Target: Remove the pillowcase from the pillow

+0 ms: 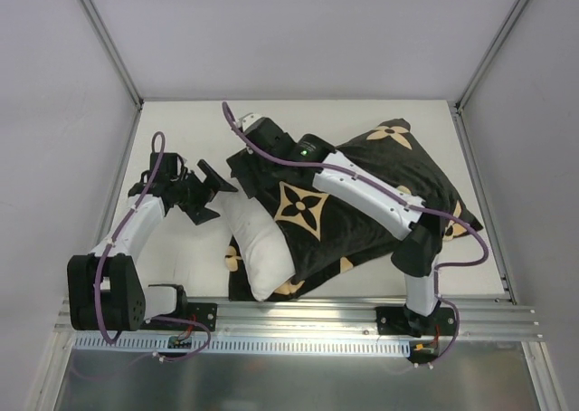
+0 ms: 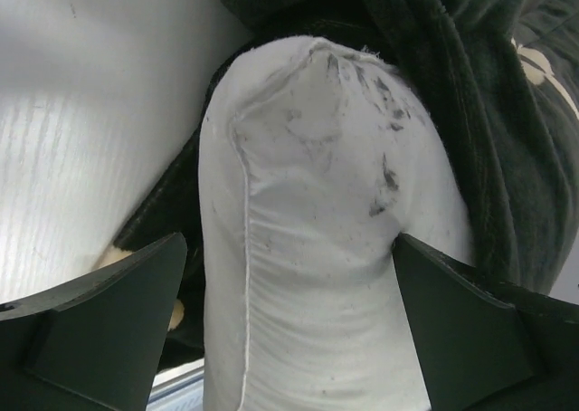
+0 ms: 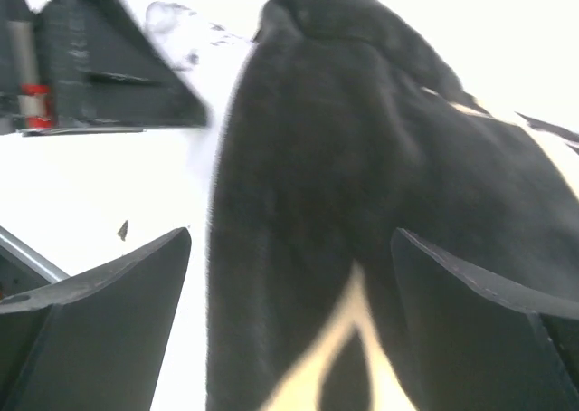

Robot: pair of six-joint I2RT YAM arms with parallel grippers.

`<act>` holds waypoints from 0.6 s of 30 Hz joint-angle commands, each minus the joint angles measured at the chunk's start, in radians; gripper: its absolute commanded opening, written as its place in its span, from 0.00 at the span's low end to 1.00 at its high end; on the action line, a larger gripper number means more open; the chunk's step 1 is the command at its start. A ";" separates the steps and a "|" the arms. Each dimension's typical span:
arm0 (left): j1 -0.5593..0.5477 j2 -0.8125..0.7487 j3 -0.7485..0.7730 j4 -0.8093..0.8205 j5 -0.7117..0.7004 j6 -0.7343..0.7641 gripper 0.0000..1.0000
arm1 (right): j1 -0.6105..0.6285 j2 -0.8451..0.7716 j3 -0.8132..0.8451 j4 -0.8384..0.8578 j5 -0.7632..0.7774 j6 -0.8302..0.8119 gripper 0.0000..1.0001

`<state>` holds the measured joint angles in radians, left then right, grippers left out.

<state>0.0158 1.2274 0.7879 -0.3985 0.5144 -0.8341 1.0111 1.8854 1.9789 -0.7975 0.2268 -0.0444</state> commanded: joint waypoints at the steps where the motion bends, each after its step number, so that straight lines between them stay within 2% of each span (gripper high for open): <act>1: -0.042 0.047 0.014 0.089 -0.008 -0.045 0.99 | 0.020 0.061 0.121 -0.080 -0.053 -0.064 0.98; 3: -0.056 0.084 0.031 0.096 -0.007 -0.045 0.93 | 0.018 0.118 0.153 -0.083 -0.053 -0.068 0.99; 4: -0.059 0.092 0.036 0.099 -0.002 -0.043 0.84 | 0.018 0.139 0.165 -0.089 -0.041 -0.068 0.99; 5: -0.065 0.098 0.042 0.101 -0.001 -0.043 0.53 | 0.014 0.159 0.194 -0.095 -0.031 -0.065 0.98; 6: -0.065 0.106 0.043 0.102 0.004 -0.042 0.30 | -0.002 0.197 0.211 -0.110 -0.035 -0.063 0.97; 7: -0.066 0.106 0.043 0.104 0.019 -0.042 0.00 | -0.012 0.217 0.245 -0.118 -0.037 -0.045 0.93; 9: -0.066 0.097 0.043 0.104 0.033 -0.042 0.00 | -0.054 0.266 0.271 -0.129 -0.050 -0.037 0.88; 12: -0.066 0.052 0.039 0.102 0.039 -0.042 0.00 | -0.089 0.316 0.293 -0.135 -0.032 -0.040 0.72; 15: -0.066 0.000 0.042 0.104 0.056 -0.040 0.00 | -0.111 0.327 0.294 -0.140 -0.023 -0.052 0.48; 16: -0.066 -0.009 0.042 0.102 0.065 -0.039 0.00 | -0.117 0.319 0.294 -0.143 0.002 -0.045 0.29; 18: -0.066 -0.040 0.039 0.099 0.073 -0.036 0.00 | -0.149 0.267 0.281 -0.135 0.009 -0.006 0.14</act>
<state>-0.0463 1.2541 0.8085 -0.3050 0.5407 -0.8787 0.8959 2.2078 2.2292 -0.8886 0.1799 -0.0731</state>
